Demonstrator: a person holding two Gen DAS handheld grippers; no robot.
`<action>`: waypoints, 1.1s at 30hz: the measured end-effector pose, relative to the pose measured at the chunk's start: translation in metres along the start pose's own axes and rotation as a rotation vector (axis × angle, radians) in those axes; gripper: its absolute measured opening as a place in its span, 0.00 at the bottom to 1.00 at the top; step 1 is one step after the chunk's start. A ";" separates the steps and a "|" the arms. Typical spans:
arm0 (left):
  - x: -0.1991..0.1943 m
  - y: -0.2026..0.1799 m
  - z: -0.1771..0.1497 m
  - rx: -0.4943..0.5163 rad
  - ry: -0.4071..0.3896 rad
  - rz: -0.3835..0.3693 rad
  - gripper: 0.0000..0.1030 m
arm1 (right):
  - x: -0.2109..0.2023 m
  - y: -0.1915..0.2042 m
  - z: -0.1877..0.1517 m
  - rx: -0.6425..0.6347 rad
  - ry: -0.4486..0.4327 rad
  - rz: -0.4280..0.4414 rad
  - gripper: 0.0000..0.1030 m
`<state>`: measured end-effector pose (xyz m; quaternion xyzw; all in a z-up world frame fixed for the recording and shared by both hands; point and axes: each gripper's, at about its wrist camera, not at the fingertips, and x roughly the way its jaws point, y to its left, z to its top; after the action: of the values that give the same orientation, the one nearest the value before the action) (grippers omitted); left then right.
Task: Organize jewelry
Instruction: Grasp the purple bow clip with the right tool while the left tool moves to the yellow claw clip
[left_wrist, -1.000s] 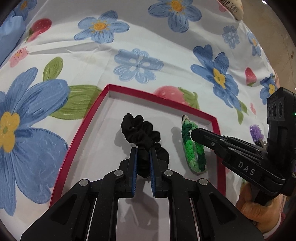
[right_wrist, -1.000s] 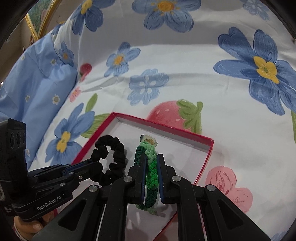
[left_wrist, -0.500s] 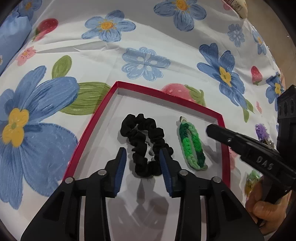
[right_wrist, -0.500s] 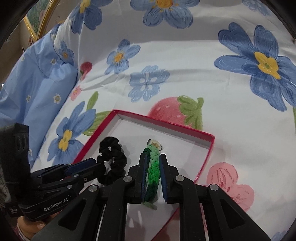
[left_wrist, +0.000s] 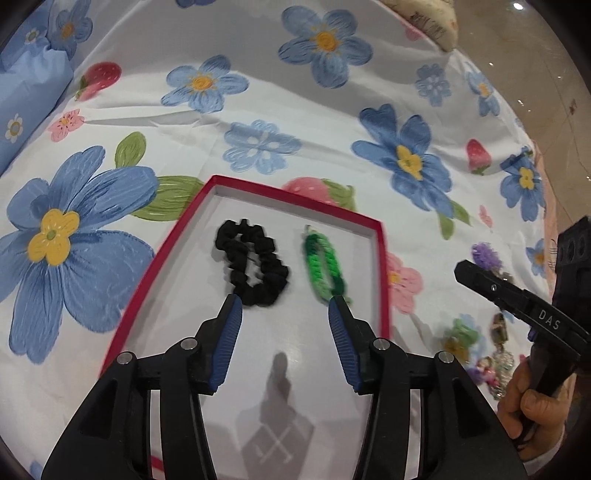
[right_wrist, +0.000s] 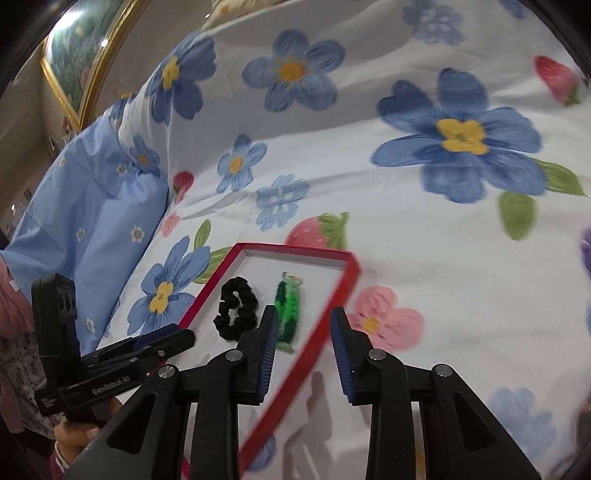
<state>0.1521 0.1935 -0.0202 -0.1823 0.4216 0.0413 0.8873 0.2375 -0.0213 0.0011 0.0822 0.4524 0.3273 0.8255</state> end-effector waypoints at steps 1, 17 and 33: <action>-0.004 -0.005 -0.002 0.004 -0.003 -0.014 0.46 | -0.008 -0.005 -0.003 0.010 -0.009 -0.003 0.31; -0.013 -0.083 -0.046 0.087 0.049 -0.145 0.46 | -0.120 -0.085 -0.054 0.136 -0.106 -0.154 0.40; 0.008 -0.151 -0.059 0.234 0.113 -0.183 0.52 | -0.161 -0.131 -0.103 0.205 -0.097 -0.224 0.45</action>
<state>0.1485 0.0309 -0.0169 -0.1174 0.4544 -0.0994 0.8774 0.1548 -0.2378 -0.0031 0.1306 0.4495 0.1808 0.8650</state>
